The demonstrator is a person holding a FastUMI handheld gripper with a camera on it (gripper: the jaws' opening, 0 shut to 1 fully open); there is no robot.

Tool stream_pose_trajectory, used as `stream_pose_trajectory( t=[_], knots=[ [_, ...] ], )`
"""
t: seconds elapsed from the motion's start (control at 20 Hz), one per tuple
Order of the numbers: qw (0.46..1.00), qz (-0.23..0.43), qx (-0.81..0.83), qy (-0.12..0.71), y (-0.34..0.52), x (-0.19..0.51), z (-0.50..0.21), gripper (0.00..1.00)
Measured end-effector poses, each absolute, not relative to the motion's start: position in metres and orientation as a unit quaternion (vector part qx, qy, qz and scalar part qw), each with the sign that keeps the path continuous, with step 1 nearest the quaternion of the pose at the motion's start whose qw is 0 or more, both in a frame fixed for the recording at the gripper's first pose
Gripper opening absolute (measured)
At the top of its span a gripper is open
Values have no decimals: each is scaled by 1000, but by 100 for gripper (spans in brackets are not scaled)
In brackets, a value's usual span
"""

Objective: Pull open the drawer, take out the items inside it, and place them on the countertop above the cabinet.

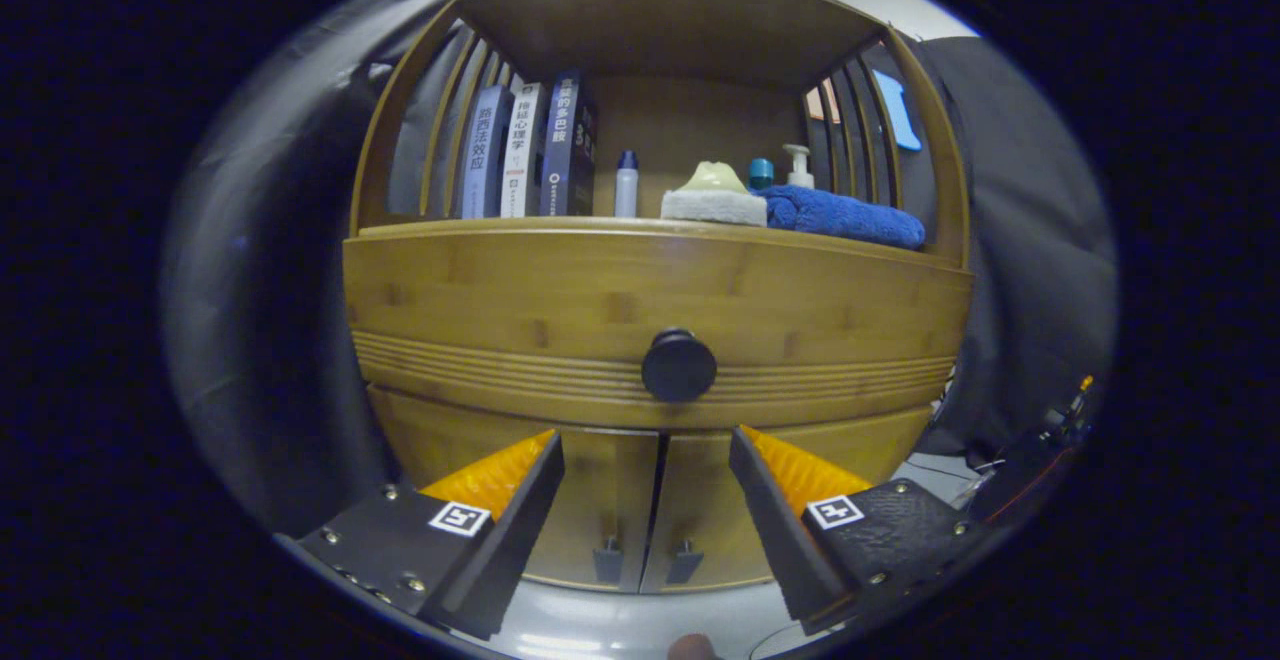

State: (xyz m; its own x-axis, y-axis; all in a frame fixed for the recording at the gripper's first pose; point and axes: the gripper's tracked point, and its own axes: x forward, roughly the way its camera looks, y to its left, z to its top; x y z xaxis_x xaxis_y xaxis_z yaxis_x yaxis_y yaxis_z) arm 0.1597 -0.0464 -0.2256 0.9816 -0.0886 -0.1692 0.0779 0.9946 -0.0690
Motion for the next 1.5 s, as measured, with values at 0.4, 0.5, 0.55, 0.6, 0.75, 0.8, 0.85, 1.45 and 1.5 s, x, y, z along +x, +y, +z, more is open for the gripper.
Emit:
stream_pose_trajectory(
  t=[0.4, 0.5, 0.55, 0.6, 0.75, 0.8, 0.85, 1.45, 1.5],
  knots=[
    [996, -37, -38, 75, -51, 108, -178, 97],
    [996, -37, -35, 68, -53, 95, -155, 97],
    [997, -38, -29, 61, -52, 89, -141, 97],
    [997, -41, -25, 58, -53, 83, -127, 97],
    [998, -50, -15, 45, -58, 65, -83, 97],
    [998, -48, -11, 36, -56, 58, -65, 97],
    [999, -46, -6, 23, -53, 49, -46, 97],
    [998, -36, -19, -42, -32, -19, 85, 97],
    [998, -39, -22, -43, -33, -24, 89, 97]
  ],
)
